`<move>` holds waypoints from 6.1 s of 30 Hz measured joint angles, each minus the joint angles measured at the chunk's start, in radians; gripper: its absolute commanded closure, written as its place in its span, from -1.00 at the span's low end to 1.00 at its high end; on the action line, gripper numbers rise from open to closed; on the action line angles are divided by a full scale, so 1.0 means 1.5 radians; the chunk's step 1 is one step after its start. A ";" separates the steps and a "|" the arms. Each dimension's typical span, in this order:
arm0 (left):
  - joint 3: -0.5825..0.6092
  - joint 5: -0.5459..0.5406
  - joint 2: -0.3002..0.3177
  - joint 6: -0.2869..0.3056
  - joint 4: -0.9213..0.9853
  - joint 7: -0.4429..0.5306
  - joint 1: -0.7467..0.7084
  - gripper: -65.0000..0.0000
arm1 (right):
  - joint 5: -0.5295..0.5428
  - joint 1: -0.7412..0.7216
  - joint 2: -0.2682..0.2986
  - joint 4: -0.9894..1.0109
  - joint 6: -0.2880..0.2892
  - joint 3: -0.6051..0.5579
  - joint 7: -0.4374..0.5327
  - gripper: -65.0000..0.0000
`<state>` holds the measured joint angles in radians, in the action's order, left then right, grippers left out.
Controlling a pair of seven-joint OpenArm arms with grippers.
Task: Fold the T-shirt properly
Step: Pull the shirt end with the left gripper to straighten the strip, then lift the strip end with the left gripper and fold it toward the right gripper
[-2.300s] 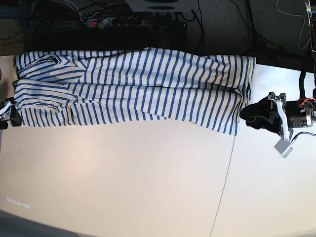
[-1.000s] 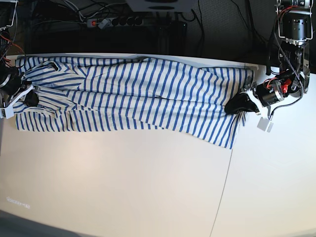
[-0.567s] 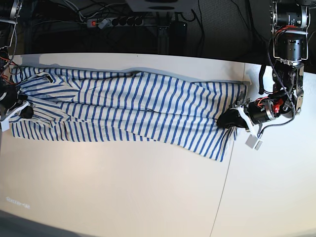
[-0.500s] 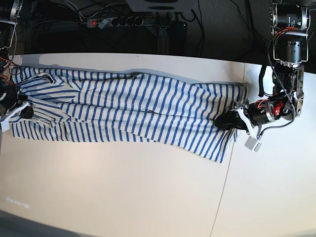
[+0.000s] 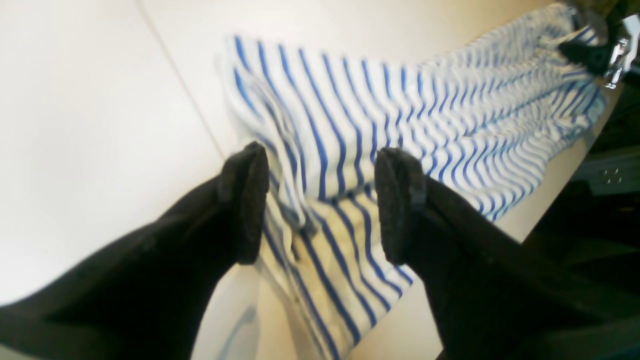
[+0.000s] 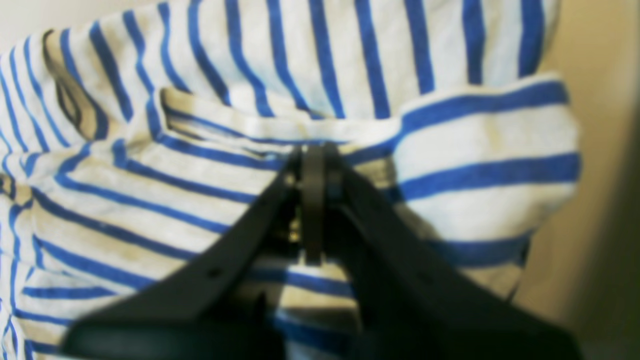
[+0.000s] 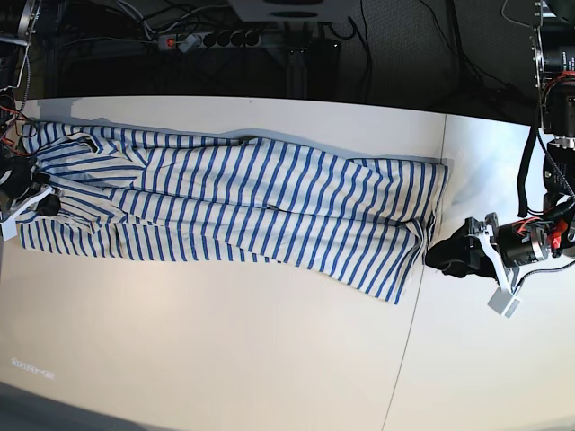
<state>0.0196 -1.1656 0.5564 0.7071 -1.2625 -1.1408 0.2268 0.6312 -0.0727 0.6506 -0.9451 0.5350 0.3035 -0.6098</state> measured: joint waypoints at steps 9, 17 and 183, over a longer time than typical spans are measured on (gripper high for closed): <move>0.000 0.045 -0.005 -0.002 0.119 0.038 -0.018 -0.32 | 0.008 0.000 0.000 0.001 0.000 0.000 -0.003 1.00; 0.000 0.025 -0.009 -0.002 0.138 0.038 -0.017 -0.32 | 0.011 0.000 0.000 0.001 0.000 0.000 -0.006 1.00; 0.090 0.326 -0.344 -0.015 -0.130 0.027 -0.020 0.43 | 0.216 0.010 0.098 -0.165 0.001 0.001 -0.253 -0.37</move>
<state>0.1539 -0.6762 0.0399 0.6849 -1.4570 -1.1004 0.1974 0.9550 -0.0582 0.7975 -1.1927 0.5362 0.3054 -0.9890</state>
